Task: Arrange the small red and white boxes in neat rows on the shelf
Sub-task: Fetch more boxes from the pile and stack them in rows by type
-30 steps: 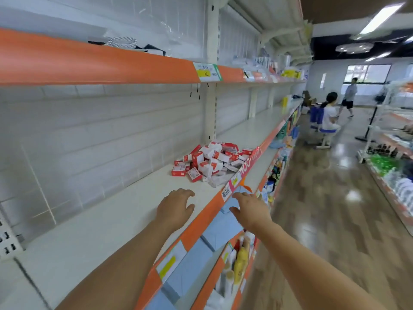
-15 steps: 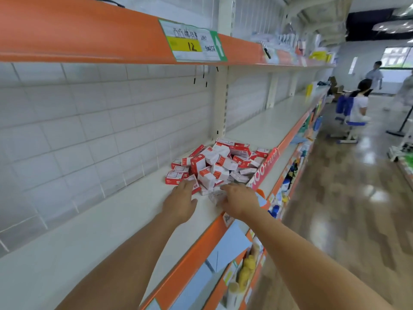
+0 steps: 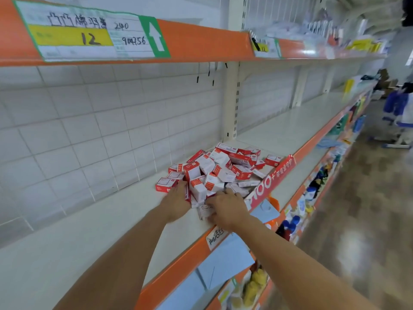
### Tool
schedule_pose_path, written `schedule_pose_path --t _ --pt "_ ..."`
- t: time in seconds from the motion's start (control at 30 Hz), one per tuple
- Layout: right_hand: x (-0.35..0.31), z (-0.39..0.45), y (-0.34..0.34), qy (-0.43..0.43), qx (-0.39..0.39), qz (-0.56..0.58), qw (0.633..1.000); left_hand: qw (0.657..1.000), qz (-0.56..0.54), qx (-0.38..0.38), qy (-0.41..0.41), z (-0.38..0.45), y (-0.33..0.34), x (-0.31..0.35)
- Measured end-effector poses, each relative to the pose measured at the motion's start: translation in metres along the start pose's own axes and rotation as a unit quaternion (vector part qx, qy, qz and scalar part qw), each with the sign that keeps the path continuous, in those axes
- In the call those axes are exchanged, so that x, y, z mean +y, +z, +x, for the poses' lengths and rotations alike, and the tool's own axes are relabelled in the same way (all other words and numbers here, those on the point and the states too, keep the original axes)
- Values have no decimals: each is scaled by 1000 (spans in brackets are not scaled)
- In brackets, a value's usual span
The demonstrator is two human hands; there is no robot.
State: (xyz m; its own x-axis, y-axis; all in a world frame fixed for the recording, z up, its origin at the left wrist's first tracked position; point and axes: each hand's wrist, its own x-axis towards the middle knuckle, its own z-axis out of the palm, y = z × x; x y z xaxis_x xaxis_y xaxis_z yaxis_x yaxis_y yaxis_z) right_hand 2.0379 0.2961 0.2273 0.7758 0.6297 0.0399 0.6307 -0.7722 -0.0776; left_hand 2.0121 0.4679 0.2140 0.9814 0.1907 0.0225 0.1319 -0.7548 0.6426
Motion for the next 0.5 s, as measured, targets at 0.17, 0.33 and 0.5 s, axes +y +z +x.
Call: schedule_pose_path --t 0.17,0.33,0.5 --pt "1 -1 -1 -28 7 -22 999 972 232 -23 -28 -4 -1 -4" --pt "-17 -9 -3 -63 7 -25 998 933 359 9 -32 -28 -9 -9" --pt "-48 -17 -5 -80 -8 13 997 908 406 -5 -106 -62 -32 -21"
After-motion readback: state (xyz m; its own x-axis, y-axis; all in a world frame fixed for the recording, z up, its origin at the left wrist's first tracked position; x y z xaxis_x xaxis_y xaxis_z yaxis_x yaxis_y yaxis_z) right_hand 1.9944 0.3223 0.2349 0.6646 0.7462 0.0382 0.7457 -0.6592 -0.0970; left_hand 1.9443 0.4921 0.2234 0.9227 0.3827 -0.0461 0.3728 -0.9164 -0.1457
